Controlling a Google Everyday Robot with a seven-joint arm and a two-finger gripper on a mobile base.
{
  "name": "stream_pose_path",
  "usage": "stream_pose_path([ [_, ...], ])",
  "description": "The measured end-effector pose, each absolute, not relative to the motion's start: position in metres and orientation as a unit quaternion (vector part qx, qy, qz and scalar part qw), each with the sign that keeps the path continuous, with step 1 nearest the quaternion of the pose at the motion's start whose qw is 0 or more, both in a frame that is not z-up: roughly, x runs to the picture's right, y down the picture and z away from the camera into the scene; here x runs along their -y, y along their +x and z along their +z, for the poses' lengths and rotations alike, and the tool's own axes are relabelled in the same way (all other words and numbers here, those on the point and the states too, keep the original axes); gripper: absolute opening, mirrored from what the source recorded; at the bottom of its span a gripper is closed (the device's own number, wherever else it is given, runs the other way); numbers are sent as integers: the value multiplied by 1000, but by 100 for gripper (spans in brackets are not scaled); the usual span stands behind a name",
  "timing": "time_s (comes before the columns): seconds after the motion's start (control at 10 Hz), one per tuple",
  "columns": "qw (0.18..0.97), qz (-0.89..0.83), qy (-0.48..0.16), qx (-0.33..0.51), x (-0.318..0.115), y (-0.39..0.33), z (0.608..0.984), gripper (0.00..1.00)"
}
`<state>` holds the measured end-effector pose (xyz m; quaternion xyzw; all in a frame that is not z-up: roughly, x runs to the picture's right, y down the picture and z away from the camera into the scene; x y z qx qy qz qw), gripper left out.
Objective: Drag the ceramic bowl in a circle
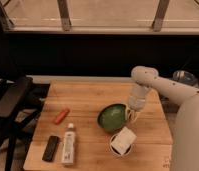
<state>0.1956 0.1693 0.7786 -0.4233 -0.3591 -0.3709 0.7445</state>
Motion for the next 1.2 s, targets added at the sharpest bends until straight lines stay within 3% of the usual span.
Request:
stream_pose_path([
  [0.2, 738, -381, -421, 363, -165, 207, 782, 0],
  [1.2, 708, -429, -427, 364, -131, 125, 801, 0],
])
